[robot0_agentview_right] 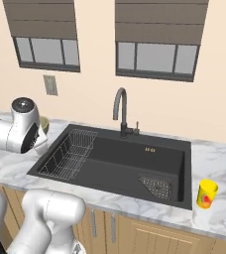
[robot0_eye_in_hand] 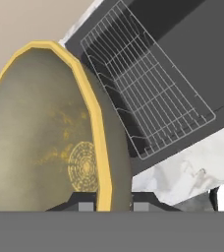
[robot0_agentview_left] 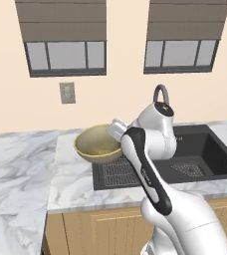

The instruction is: Pick the cup and bowl from the counter and place them on the counter next to the sink.

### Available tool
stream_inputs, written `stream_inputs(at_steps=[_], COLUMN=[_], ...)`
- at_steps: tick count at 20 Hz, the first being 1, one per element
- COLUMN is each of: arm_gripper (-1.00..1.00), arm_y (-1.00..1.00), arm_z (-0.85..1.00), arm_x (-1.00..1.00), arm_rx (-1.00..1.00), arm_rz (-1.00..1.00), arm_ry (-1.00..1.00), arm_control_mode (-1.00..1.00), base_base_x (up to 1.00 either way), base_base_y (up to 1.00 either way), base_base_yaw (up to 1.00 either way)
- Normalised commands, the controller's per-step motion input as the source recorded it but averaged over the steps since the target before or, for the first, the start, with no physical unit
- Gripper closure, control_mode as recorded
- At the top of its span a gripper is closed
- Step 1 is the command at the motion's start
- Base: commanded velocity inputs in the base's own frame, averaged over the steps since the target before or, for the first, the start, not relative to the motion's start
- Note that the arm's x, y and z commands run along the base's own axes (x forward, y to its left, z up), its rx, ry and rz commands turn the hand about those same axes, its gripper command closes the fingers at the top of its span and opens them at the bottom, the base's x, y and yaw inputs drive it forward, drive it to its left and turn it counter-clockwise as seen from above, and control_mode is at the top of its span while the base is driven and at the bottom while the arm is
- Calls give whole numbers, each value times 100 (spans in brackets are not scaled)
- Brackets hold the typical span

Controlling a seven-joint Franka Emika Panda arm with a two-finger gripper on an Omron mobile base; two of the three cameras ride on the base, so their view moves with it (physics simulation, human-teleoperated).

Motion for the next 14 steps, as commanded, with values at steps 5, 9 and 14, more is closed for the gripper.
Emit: stream_inputs(at_steps=[5, 9, 14], arm_gripper=[100, 100, 100], arm_y=[22, 12, 41], arm_z=[-18, -21, -26], arm_x=[23, 28, 18], arm_rx=[0, 0, 0], arm_rz=[7, 0, 0], arm_ry=[0, 0, 0], arm_control_mode=[-100, -100, -100], base_base_x=[0, 0, 0], base_base_y=[0, 0, 0], base_base_yaw=[0, 0, 0])
